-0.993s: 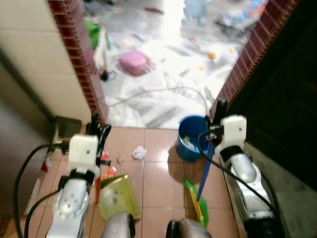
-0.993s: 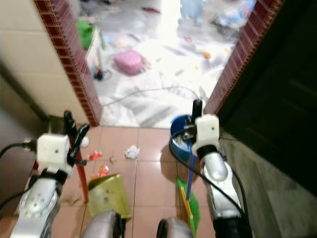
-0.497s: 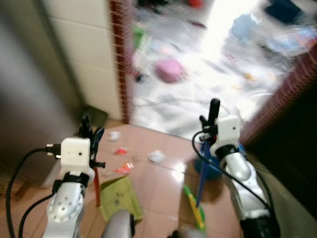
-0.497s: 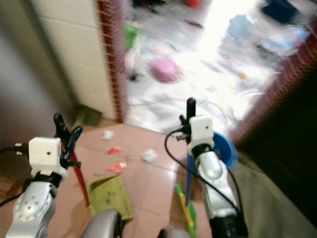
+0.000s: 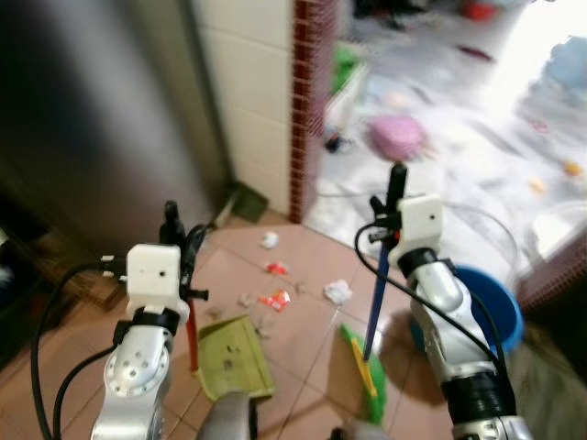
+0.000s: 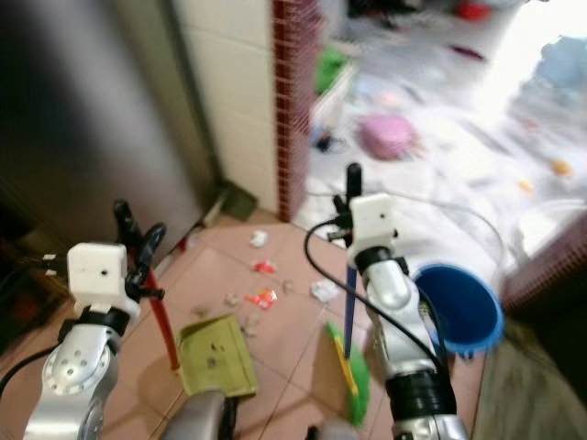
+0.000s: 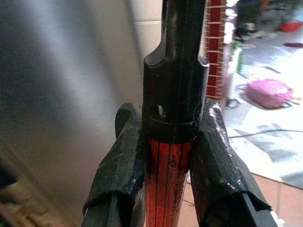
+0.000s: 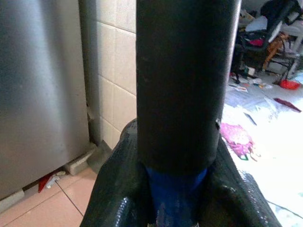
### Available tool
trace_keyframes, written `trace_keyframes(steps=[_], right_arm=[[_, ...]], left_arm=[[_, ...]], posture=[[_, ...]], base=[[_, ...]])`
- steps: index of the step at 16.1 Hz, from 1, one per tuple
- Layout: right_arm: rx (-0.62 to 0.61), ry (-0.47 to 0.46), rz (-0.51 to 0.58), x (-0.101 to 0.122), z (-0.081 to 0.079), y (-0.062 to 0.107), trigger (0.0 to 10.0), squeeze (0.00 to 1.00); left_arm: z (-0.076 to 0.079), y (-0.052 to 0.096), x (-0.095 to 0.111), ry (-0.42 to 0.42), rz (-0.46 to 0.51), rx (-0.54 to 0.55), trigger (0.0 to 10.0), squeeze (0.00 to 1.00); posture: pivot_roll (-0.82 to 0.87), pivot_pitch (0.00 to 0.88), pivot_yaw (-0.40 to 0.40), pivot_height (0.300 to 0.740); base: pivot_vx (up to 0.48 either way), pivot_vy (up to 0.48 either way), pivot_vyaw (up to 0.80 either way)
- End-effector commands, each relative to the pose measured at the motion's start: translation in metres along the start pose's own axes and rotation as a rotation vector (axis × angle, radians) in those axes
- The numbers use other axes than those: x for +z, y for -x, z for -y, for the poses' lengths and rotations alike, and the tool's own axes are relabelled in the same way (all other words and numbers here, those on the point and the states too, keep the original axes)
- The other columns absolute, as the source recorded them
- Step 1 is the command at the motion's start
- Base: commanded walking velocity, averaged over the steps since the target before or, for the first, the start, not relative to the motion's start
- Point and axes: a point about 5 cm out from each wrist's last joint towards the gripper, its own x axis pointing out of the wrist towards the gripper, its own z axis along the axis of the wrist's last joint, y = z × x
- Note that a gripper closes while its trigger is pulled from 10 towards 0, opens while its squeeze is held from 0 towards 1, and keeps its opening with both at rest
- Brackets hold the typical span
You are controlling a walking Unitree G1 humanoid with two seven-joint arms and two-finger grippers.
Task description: Sweep floor
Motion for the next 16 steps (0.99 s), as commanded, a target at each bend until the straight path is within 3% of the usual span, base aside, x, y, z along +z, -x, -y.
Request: trace_keyframes(steps=[1,8,16], right_arm=[[0.019,0.005,0.065,0.015,-0.005,-0.011,10.0,0.00],[0.024,0.000,0.095,0.022,-0.007,-0.023,10.0,0.00],[-0.044,-0.015,0.060,0.014,0.009,-0.011,10.0,0.00]], left_arm=[[-0.006,-0.003,0.009,-0.017,0.039,0.027,10.0,0.00],[-0.012,-0.007,0.001,-0.030,0.030,0.088,10.0,0.00],[-0.020,-0.019,0.008,-0.013,0.071,0.095,10.0,0.00]], posture=[[0.06,0.033,-0.025,0.740],[0.07,0.044,-0.058,0.740],[0.04,0.107,-0.065,0.740]], base=[[0.000,0.000,0.80],[0.000,0.000,0.79],[0.000,0.000,0.00]])
